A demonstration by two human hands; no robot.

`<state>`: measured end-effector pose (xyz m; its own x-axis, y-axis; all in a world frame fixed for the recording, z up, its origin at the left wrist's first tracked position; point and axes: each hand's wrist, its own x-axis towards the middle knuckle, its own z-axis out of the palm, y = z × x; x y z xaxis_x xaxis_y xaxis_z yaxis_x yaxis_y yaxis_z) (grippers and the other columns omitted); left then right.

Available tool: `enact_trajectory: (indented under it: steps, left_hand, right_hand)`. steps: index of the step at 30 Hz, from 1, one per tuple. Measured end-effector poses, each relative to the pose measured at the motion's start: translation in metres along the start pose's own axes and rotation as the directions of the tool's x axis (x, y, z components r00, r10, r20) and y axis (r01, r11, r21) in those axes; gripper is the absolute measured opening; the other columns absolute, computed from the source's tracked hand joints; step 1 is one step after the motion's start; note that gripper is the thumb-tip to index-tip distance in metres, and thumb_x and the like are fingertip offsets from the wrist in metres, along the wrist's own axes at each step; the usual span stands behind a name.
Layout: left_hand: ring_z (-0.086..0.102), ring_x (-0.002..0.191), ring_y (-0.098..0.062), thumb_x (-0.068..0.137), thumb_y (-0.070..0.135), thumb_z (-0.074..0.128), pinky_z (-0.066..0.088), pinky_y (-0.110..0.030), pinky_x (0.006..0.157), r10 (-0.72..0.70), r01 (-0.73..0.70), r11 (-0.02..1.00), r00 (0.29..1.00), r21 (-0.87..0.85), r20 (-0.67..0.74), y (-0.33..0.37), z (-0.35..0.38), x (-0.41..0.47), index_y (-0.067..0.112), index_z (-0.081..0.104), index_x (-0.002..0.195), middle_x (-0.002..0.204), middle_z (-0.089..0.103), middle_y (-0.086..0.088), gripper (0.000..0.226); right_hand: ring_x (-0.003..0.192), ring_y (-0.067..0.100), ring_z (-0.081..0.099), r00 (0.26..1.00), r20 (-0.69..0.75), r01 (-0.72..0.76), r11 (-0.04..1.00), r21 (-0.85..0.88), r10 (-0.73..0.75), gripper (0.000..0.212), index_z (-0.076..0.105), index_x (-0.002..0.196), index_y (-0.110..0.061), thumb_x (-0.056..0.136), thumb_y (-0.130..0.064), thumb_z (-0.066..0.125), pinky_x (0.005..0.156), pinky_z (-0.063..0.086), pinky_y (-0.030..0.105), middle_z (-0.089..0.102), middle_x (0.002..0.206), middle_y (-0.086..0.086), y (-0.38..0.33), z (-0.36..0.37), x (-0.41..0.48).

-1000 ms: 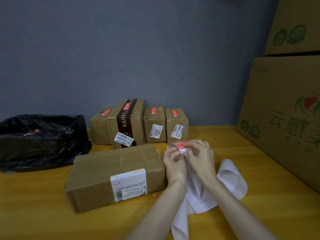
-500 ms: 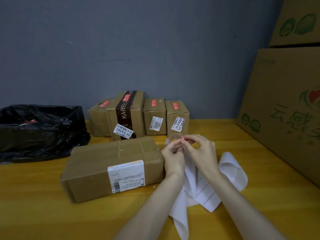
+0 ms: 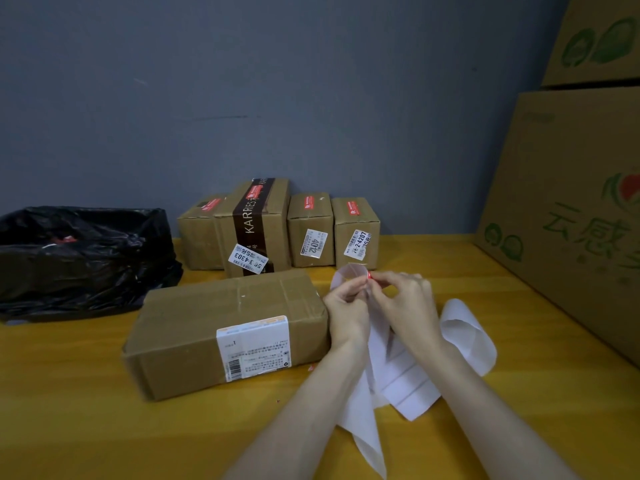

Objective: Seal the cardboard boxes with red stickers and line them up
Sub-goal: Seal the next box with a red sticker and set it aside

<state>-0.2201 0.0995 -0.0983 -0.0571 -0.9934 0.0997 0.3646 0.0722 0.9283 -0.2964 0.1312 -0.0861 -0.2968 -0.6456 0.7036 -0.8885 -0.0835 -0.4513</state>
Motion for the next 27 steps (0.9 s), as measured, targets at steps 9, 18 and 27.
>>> enact_trajectory:
  steps: [9,18,27]
  left_hand:
    - [0.06,0.062,0.007,0.085,-0.016,0.051,0.046,-0.006,0.068,-0.037,0.037,0.999,0.999,0.03,0.002,0.008,0.004,-0.009,0.008,0.068,0.09,0.09,0.066,-0.005,0.029]
    - [0.045,0.063,-0.009,0.082,-0.015,0.044,0.037,-0.017,0.062,-0.058,0.078,0.979,0.992,0.186,-0.11,0.01,0.002,-0.012,0.015,0.045,0.068,0.069,0.048,0.001,0.034]
    - [0.053,0.113,-0.025,0.087,-0.01,0.037,0.045,-0.023,0.087,-0.123,0.134,0.946,0.991,0.294,-0.055,0.015,0.005,-0.017,0.018,0.053,0.081,0.116,0.052,-0.009,0.033]
  right_hand:
    - [0.067,0.018,0.062,0.969,-0.079,-0.222,0.963,0.156,0.236,0.011,0.068,0.069,-0.014,0.079,-0.016,0.065,0.061,0.046,0.023,0.069,0.068,0.001,-0.006,-0.009,0.003]
    - [0.081,0.017,0.055,0.739,-0.238,-0.496,0.748,0.44,0.63,0.01,0.065,0.089,-0.006,0.087,-0.009,0.056,0.059,0.038,0.013,0.062,0.085,0.005,0.003,-0.033,0.02]
    - [0.062,0.004,0.048,0.672,-0.415,-0.372,0.764,0.527,0.613,0.008,0.058,0.086,-0.007,0.084,-0.005,0.051,0.06,0.039,0.014,0.052,0.07,-0.011,0.012,-0.06,0.031]
